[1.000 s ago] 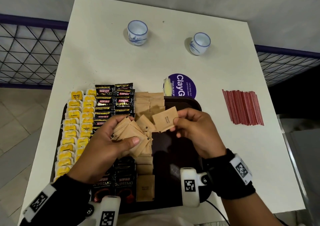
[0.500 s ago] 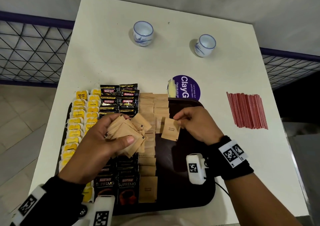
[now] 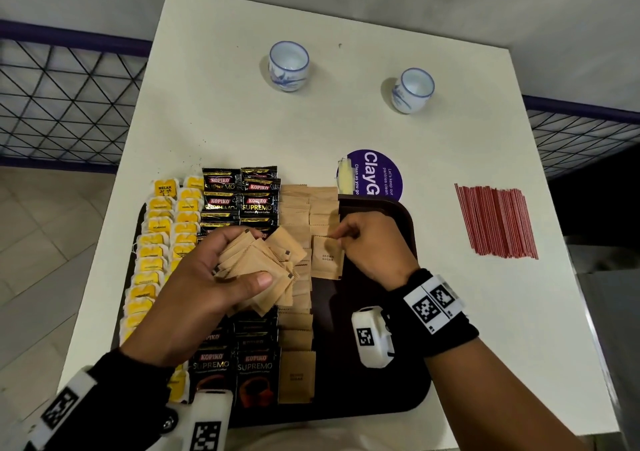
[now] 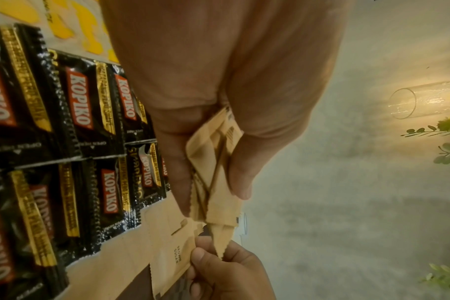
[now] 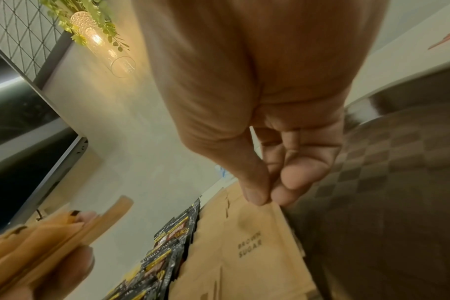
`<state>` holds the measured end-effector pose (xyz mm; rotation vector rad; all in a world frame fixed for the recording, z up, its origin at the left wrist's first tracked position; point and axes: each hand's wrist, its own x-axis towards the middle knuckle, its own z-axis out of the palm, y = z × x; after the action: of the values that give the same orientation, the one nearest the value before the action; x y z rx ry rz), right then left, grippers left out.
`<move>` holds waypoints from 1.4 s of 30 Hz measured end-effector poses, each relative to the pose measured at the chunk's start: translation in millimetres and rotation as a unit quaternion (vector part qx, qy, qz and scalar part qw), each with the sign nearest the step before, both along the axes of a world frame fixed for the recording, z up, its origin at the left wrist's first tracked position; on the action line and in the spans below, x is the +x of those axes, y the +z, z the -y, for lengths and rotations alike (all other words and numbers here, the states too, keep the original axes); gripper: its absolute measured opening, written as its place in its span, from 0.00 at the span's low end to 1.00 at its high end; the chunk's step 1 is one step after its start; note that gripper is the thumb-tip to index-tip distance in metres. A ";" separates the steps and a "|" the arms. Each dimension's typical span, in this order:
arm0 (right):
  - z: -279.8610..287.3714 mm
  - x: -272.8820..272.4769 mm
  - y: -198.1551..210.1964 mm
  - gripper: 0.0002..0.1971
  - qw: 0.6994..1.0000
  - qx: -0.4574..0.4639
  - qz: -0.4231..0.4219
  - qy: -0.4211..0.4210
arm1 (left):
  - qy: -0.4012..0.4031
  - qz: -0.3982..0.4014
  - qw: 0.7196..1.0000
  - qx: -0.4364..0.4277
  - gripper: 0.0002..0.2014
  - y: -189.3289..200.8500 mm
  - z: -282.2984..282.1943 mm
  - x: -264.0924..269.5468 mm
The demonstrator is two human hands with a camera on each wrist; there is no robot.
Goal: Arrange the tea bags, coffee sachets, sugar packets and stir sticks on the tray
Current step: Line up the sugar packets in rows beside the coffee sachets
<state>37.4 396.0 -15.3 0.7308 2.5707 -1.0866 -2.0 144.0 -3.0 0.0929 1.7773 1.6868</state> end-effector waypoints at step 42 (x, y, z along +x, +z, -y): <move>26.8 21.8 17.3 0.05 0.920 -0.362 -0.047 -0.142 | -0.003 0.017 0.998 0.064 0.27 -5.7 -17.1 10.4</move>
<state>59.2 369.2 2.0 0.8580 1.9007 -2.0323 8.4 161.0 -8.7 0.1253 1.6422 1.7877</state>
